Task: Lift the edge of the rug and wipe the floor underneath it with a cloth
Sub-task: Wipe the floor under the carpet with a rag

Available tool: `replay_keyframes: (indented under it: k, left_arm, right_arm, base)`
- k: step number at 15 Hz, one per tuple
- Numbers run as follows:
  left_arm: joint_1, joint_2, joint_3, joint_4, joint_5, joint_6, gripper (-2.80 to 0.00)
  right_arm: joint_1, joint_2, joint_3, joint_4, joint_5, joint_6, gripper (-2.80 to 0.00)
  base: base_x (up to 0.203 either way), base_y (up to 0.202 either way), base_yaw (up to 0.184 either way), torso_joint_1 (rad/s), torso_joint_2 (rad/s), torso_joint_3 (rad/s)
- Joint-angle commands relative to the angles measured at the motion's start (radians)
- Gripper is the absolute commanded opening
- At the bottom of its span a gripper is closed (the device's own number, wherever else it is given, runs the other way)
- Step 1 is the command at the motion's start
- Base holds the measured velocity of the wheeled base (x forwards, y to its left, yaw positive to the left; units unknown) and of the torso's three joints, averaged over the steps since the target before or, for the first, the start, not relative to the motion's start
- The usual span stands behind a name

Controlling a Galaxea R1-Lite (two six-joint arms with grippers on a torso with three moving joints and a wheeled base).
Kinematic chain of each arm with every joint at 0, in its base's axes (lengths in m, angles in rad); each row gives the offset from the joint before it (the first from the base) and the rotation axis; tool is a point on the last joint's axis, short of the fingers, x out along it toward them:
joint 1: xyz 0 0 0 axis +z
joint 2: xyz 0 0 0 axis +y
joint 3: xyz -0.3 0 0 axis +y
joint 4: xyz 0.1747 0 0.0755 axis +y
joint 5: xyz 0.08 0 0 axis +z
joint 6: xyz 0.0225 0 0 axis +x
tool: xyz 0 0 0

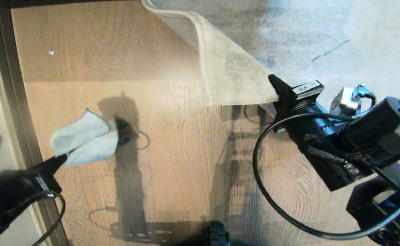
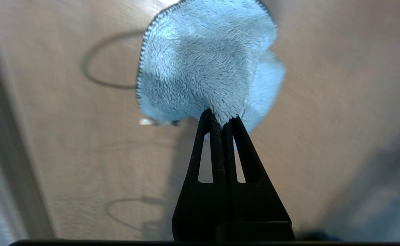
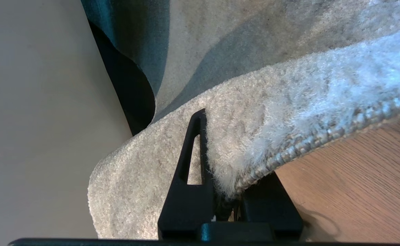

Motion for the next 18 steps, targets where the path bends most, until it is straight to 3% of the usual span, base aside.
replay_keyframes:
  k: [1,5,8,10,13,18]
  left_arm:
    - [-0.12,-0.024,0.032,-0.005,0.006,0.0,-2.8]
    - [-0.352,0.036,0.011,-0.004,0.049,0.002,-2.8]
    - [-0.508,0.17,-0.083,-0.005,0.135,0.001,-2.8]
    - [-0.573,0.268,-0.17,-0.01,0.163,0.001,-2.8]
    - [-0.63,0.407,-0.348,-0.014,0.187,0.001,-2.8]
    - [-0.639,0.593,-0.609,-0.016,0.218,-0.004,-2.8]
  right_arm:
    - [0.002,0.0,0.0,-0.047,-0.005,0.005,-2.8]
    - [0.0,-0.002,0.0,-0.047,-0.007,0.002,-2.8]
    - [0.002,0.0,-0.002,-0.047,-0.009,0.0,-2.8]
    - [0.002,0.003,-0.002,-0.047,-0.009,0.0,-2.8]
    - [0.0,0.008,-0.002,-0.047,-0.011,0.0,-2.8]
    - [-0.001,0.009,0.002,-0.047,-0.011,0.001,-2.8]
  base:
    - [0.0,0.0,0.0,0.0,0.0,0.0]
    - [0.0,0.0,0.0,0.0,0.0,0.0]
    - [0.0,0.0,0.0,0.0,0.0,0.0]
    - [0.0,0.0,0.0,0.0,0.0,0.0]
    - [0.0,0.0,0.0,0.0,0.0,0.0]
    - [0.0,0.0,0.0,0.0,0.0,0.0]
